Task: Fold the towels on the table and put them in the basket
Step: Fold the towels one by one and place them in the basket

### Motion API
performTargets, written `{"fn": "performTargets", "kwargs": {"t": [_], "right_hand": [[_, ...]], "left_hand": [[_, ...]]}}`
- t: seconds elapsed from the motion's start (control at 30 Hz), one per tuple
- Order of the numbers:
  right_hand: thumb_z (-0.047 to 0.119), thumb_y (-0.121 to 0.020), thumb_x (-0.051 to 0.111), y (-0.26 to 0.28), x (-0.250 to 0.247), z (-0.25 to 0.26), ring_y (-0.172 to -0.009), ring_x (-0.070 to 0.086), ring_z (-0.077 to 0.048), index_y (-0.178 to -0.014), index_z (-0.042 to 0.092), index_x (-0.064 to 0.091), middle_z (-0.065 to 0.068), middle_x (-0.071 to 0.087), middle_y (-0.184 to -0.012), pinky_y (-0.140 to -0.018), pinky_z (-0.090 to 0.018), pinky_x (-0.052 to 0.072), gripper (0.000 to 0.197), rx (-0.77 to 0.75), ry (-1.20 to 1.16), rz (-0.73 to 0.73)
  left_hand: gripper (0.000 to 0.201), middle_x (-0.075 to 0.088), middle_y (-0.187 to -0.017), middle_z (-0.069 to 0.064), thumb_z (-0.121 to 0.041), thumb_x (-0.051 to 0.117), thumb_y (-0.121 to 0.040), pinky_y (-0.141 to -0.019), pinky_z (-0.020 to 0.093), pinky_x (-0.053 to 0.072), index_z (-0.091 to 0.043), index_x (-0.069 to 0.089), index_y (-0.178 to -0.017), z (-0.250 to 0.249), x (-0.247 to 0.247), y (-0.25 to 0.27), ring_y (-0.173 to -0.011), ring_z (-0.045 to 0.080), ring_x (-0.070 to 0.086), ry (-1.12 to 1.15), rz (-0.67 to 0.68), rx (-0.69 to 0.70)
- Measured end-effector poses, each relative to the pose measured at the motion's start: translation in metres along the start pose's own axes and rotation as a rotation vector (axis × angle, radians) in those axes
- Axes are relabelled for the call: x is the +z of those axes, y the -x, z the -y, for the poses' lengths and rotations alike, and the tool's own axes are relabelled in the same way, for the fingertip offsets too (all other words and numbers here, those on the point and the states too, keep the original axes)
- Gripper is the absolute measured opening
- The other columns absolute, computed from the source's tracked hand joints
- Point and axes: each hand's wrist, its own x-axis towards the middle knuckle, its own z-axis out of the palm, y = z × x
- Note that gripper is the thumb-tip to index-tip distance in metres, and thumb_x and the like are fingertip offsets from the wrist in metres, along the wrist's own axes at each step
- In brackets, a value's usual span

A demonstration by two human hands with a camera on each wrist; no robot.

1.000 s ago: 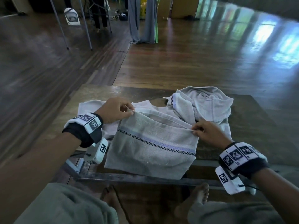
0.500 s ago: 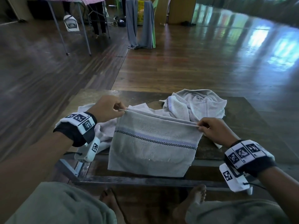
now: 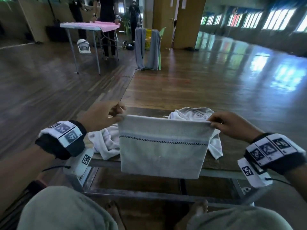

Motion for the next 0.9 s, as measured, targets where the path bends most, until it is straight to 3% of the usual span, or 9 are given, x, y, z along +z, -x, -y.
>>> {"fn": "performTargets", "kwargs": {"t": [0.07, 0.17, 0.37, 0.47, 0.6, 0.67, 0.73, 0.8, 0.9], "right_hand": [[0.008, -0.085, 0.061, -0.013, -0.007, 0.000, -0.079, 0.060, -0.017, -0.092, 0.008, 0.070, -0.001, 0.068, -0.086, -0.062, -0.021, 0.037, 0.011, -0.015, 0.039, -0.019], [0.001, -0.084, 0.058, -0.043, -0.017, -0.003, -0.085, 0.062, -0.027, -0.092, 0.002, 0.070, -0.012, 0.070, -0.092, -0.072, -0.026, 0.038, 0.015, -0.002, 0.088, -0.093], [-0.004, -0.083, 0.059, -0.068, -0.073, 0.013, -0.074, 0.057, -0.027, -0.090, -0.006, 0.066, -0.024, 0.067, -0.086, -0.069, -0.025, 0.036, 0.010, -0.058, 0.057, -0.623], [-0.004, -0.083, 0.061, -0.057, -0.088, 0.021, -0.072, 0.058, -0.030, -0.087, -0.006, 0.064, -0.023, 0.065, -0.082, -0.068, -0.026, 0.037, 0.006, -0.142, 0.090, -0.677], [-0.002, -0.083, 0.062, -0.032, -0.070, 0.016, -0.074, 0.057, -0.024, -0.091, -0.001, 0.066, -0.011, 0.064, -0.081, -0.070, -0.031, 0.045, 0.009, -0.123, 0.026, -0.447], [0.003, -0.083, 0.064, -0.016, -0.047, 0.007, -0.073, 0.058, -0.018, -0.091, 0.007, 0.067, 0.001, 0.063, -0.079, -0.071, -0.030, 0.048, 0.009, -0.084, -0.019, -0.252], [0.007, -0.081, 0.068, 0.000, -0.020, -0.003, -0.070, 0.059, -0.002, -0.082, 0.022, 0.065, 0.016, 0.063, -0.072, -0.067, -0.013, 0.045, 0.015, -0.071, -0.061, -0.088], [0.010, -0.080, 0.070, 0.013, 0.010, -0.009, -0.074, 0.058, 0.008, -0.074, 0.033, 0.060, 0.020, 0.062, -0.068, -0.062, -0.008, 0.040, 0.026, -0.068, -0.077, 0.059], [0.013, -0.081, 0.069, 0.025, 0.053, -0.017, -0.078, 0.056, 0.012, -0.071, 0.041, 0.055, 0.023, 0.059, -0.070, -0.062, -0.008, 0.040, 0.032, -0.037, -0.115, 0.200]], "left_hand": [[0.026, 0.068, -0.089, 0.006, -0.009, 0.068, -0.082, -0.078, 0.028, 0.052, -0.007, 0.066, -0.108, -0.005, -0.004, -0.012, -0.081, 0.021, 0.064, -0.134, 0.019, 0.002], [0.018, 0.070, -0.091, 0.010, -0.004, 0.064, -0.081, -0.074, 0.025, 0.041, -0.007, 0.071, -0.097, -0.013, -0.014, -0.042, -0.083, 0.028, 0.063, -0.365, 0.018, 0.071], [0.012, 0.070, -0.089, 0.011, -0.008, 0.060, -0.085, -0.068, 0.025, 0.039, -0.006, 0.068, -0.093, -0.044, -0.063, -0.088, -0.074, 0.019, 0.059, -0.347, -0.355, 0.147], [0.011, 0.071, -0.089, 0.009, -0.012, 0.064, -0.085, -0.070, 0.024, 0.043, -0.009, 0.068, -0.094, -0.051, -0.078, -0.083, -0.075, 0.016, 0.061, -0.305, -0.400, 0.174], [0.011, 0.068, -0.083, -0.001, -0.014, 0.069, -0.081, -0.060, 0.006, 0.043, -0.014, 0.070, -0.092, -0.047, -0.068, -0.052, -0.069, 0.010, 0.062, -0.252, -0.220, 0.089], [0.008, 0.069, -0.080, -0.005, -0.019, 0.071, -0.080, -0.062, 0.011, 0.046, -0.022, 0.069, -0.088, -0.035, -0.051, -0.032, -0.068, 0.006, 0.062, -0.223, -0.045, 0.028], [0.007, 0.069, -0.081, -0.012, -0.032, 0.070, -0.080, -0.069, 0.022, 0.052, -0.026, 0.068, -0.085, -0.019, -0.028, -0.011, -0.071, 0.004, 0.064, -0.187, 0.149, -0.020], [0.016, 0.067, -0.083, -0.016, -0.045, 0.066, -0.079, -0.070, 0.021, 0.049, -0.030, 0.067, -0.085, -0.004, -0.003, 0.005, -0.075, 0.000, 0.062, -0.228, 0.317, -0.050], [0.013, 0.067, -0.087, -0.010, -0.035, 0.065, -0.082, -0.077, 0.026, 0.049, -0.023, 0.067, -0.086, 0.011, 0.033, 0.020, -0.081, 0.006, 0.060, -0.246, 0.502, -0.132]]}}
